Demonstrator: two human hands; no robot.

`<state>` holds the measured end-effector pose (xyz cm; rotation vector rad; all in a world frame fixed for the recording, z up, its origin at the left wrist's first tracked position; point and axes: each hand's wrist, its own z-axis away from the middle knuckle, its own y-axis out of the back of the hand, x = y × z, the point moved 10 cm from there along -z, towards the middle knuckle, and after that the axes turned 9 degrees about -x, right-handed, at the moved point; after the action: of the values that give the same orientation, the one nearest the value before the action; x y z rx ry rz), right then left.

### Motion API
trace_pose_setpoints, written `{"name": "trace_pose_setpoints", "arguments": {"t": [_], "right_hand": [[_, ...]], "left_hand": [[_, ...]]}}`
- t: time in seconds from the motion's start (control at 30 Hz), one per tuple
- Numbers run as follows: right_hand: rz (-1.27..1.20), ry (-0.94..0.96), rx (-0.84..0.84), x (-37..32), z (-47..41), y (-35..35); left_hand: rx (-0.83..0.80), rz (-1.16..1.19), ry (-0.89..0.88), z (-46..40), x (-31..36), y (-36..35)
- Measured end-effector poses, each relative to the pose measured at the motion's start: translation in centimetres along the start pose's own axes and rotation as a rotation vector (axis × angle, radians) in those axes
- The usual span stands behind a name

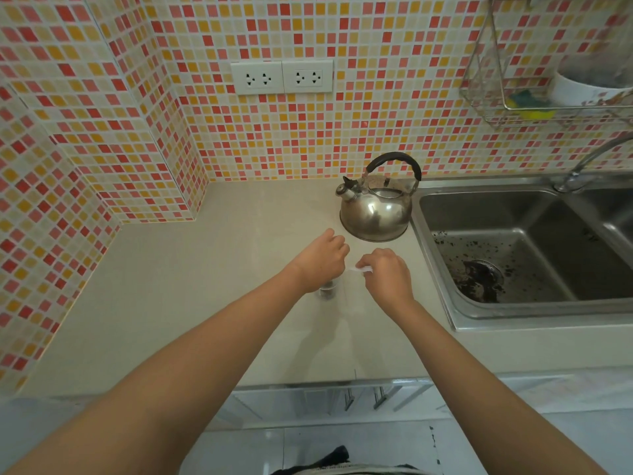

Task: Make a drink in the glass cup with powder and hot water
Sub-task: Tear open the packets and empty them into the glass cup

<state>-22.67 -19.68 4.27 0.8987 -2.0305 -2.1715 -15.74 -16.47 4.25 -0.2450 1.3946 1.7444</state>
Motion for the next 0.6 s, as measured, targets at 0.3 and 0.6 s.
{"name": "trace_pose_setpoints", "arguments": {"t": [0.3, 0.6], "right_hand": [[-0.044, 0.020, 0.060, 1.1, 0.9, 0.9], [-1.000, -0.787, -0.083, 10.4, 3.2, -7.4]], "left_hand": [[0.126, 0.547, 0.403, 1.7, -5.6, -2.5], [0.194, 0.850, 0.495, 2.6, -6.2, -4.4]]}}
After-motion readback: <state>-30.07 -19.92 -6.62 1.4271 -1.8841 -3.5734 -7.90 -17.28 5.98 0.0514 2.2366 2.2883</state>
